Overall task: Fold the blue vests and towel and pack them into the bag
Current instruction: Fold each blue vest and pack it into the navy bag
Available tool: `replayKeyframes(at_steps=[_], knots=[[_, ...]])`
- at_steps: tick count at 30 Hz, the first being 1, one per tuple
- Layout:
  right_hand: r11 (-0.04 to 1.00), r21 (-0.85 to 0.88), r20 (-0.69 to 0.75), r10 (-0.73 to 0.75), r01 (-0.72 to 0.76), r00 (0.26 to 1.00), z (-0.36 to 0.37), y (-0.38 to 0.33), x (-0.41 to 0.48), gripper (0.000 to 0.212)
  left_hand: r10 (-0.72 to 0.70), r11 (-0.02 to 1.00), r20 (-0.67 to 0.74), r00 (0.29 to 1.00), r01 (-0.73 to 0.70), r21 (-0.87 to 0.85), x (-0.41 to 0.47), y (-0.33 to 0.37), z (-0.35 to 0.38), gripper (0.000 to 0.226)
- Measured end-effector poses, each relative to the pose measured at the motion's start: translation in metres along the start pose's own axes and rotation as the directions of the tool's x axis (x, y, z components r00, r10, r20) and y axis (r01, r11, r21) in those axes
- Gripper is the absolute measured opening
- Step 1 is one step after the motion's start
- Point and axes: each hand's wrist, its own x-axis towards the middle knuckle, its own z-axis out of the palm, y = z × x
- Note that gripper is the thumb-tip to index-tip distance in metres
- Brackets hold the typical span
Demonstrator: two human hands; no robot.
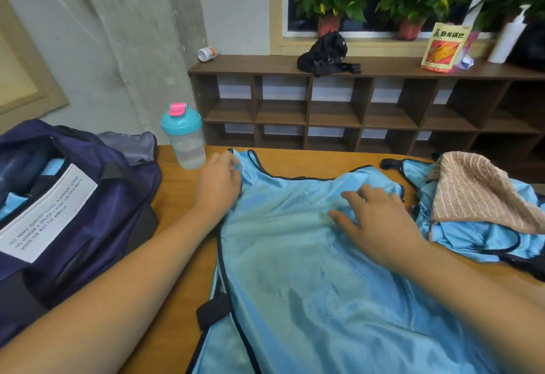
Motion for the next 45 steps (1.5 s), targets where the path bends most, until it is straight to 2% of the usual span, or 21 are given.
replayKeyframes(at_steps=[2,4,5,8,11,13,15,19,21,23,25,28,30,33,36,39,42,45], knots=[[0.981,0.179,-0.031,-0.073,0.077,0.997,-0.004,-0.012,0.019,0.058,-0.180,0.983,0.046,0.983,0.179,0.037,0.015,-0.004,-0.002,0.007],[0.942,0.291,-0.083,-0.149,0.166,0.985,0.001,-0.028,0.043,0.041,-0.268,0.960,0.133,0.954,0.252,0.122,0.023,-0.009,0.000,0.005],[0.917,0.342,-0.101,-0.182,0.206,0.978,0.004,-0.038,0.054,0.037,-0.276,0.957,0.137,0.951,0.260,0.126,0.024,-0.013,0.002,0.003],[0.833,0.472,-0.104,-0.274,0.290,0.956,0.019,-0.073,0.086,0.033,-0.253,0.967,0.064,0.965,0.250,0.047,0.020,-0.021,0.008,0.028],[0.798,0.532,-0.081,-0.283,0.282,0.956,0.036,-0.102,0.112,0.030,-0.275,0.955,0.042,0.961,0.268,0.124,0.018,-0.028,0.012,0.031],[0.804,0.533,-0.104,-0.249,0.266,0.963,0.049,-0.111,0.124,0.029,-0.290,0.943,0.055,0.955,0.276,0.188,0.018,-0.032,0.012,0.026],[0.814,0.516,-0.148,-0.222,0.267,0.964,0.063,-0.112,0.128,0.028,-0.291,0.946,0.054,0.955,0.279,0.167,0.020,-0.036,0.013,0.023],[0.837,0.424,-0.220,-0.277,0.347,0.936,0.075,-0.109,0.127,0.032,-0.322,0.941,-0.007,0.947,0.319,-0.111,0.029,-0.040,0.012,0.026],[0.844,0.398,-0.227,-0.290,0.361,0.930,0.075,-0.110,0.128,0.033,-0.315,0.939,-0.015,0.949,0.310,-0.151,0.033,-0.038,0.011,0.029],[0.854,0.382,-0.217,-0.289,0.354,0.932,0.076,-0.110,0.130,0.035,-0.307,0.945,-0.015,0.952,0.302,-0.125,0.034,-0.038,0.007,0.041],[0.861,0.374,-0.206,-0.285,0.345,0.936,0.078,-0.111,0.130,0.038,-0.307,0.951,-0.031,0.951,0.306,-0.029,0.032,-0.042,0.002,0.051],[0.866,0.366,-0.187,-0.291,0.342,0.938,0.077,-0.110,0.130,0.041,-0.234,0.966,-0.107,0.966,0.243,0.083,0.029,-0.047,-0.004,0.038],[0.867,0.367,-0.176,-0.292,0.338,0.940,0.076,-0.110,0.131,0.042,-0.150,0.984,-0.095,0.984,0.158,0.083,0.028,-0.042,-0.002,0.018],[0.869,0.363,-0.164,-0.296,0.336,0.941,0.077,-0.110,0.130,0.043,-0.143,0.986,0.031,0.989,0.140,0.092,0.023,-0.026,0.005,0.029],[0.870,0.348,-0.162,-0.312,0.349,0.936,0.078,-0.110,0.130,0.044,-0.152,0.985,0.075,0.986,0.144,0.100,0.020,-0.021,0.015,0.034],[0.870,0.344,-0.156,-0.317,0.353,0.935,0.078,-0.111,0.130,0.042,-0.148,0.989,0.049,0.988,0.148,-0.004,0.020,-0.019,0.020,0.025],[0.872,0.344,-0.241,-0.276,0.348,0.930,0.074,-0.108,0.130,0.034,-0.227,0.968,-0.057,0.972,0.218,-0.128,0.024,-0.019,0.013,0.013],[0.884,0.330,-0.283,-0.241,0.331,0.928,0.069,-0.106,0.130,0.033,-0.238,0.971,-0.023,0.971,0.238,0.017,0.026,-0.030,0.007,0.023]])
